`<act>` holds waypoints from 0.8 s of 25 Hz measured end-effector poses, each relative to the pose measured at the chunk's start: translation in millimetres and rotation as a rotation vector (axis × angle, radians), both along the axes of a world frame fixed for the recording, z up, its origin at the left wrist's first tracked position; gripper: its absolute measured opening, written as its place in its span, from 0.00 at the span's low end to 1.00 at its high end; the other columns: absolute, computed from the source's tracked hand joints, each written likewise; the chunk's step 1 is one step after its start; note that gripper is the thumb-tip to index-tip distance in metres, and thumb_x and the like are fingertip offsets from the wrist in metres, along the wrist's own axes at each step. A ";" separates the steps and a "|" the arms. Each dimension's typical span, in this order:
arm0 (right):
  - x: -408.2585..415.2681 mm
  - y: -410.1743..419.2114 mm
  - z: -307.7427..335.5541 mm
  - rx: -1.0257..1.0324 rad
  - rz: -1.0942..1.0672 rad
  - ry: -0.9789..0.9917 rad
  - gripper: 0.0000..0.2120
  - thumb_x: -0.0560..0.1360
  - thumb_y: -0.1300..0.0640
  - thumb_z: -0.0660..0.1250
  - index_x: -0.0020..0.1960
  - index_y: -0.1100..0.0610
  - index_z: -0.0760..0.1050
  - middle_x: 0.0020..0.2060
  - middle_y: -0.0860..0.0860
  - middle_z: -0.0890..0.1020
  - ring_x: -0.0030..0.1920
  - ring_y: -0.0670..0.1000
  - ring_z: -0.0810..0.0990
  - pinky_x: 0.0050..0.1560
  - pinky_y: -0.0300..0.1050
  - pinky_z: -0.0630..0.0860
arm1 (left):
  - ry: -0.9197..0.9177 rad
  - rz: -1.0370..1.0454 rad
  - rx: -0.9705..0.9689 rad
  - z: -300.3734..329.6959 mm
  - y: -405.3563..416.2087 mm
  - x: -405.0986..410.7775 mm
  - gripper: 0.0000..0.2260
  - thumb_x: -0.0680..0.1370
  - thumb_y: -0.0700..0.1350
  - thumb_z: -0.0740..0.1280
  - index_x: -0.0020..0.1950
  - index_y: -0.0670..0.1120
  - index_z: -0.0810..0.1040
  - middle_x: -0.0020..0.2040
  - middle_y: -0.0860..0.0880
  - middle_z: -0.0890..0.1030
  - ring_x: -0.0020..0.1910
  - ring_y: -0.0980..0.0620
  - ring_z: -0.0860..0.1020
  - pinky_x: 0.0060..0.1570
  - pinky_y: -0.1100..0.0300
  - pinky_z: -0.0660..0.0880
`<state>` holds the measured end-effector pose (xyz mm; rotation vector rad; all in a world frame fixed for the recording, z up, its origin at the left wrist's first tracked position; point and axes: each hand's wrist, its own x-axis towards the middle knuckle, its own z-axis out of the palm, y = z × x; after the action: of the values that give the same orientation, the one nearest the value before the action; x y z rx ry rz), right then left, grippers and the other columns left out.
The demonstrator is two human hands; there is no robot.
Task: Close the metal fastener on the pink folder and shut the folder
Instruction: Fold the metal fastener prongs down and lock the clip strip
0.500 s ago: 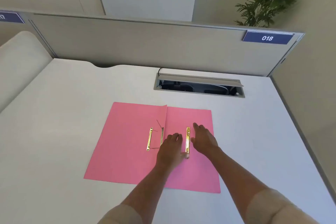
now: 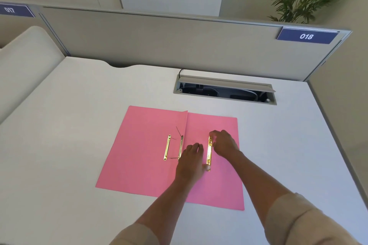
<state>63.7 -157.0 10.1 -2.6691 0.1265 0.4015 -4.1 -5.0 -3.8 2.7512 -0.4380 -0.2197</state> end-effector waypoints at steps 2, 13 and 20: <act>1.6 0.9 -1.5 0.009 -0.023 -0.012 0.17 0.78 0.65 0.63 0.64 0.52 0.77 0.58 0.55 0.78 0.43 0.55 0.79 0.40 0.45 0.78 | -0.002 0.004 0.002 0.6 -0.6 -0.7 0.35 0.73 0.55 0.72 0.73 0.38 0.66 0.67 0.44 0.73 0.63 0.43 0.72 0.62 0.52 0.70; 11.8 7.9 10.5 0.278 -0.215 -0.009 0.12 0.74 0.68 0.63 0.49 0.53 0.77 0.48 0.54 0.83 0.39 0.51 0.81 0.32 0.40 0.76 | 0.090 0.109 -0.020 15.8 -8.4 2.4 0.26 0.69 0.51 0.74 0.61 0.41 0.73 0.57 0.46 0.77 0.56 0.44 0.75 0.48 0.53 0.72; 14.7 28.3 29.1 0.369 -0.254 -0.071 0.11 0.75 0.68 0.64 0.51 0.57 0.80 0.46 0.55 0.84 0.41 0.54 0.85 0.36 0.41 0.79 | 0.171 0.331 -0.238 32.4 -2.6 15.7 0.06 0.80 0.47 0.62 0.46 0.45 0.73 0.40 0.44 0.80 0.41 0.42 0.79 0.37 0.53 0.72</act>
<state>78.4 -128.7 39.2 -2.2650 0.3316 0.2221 11.6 -7.6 28.6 2.4961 0.0372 -0.2945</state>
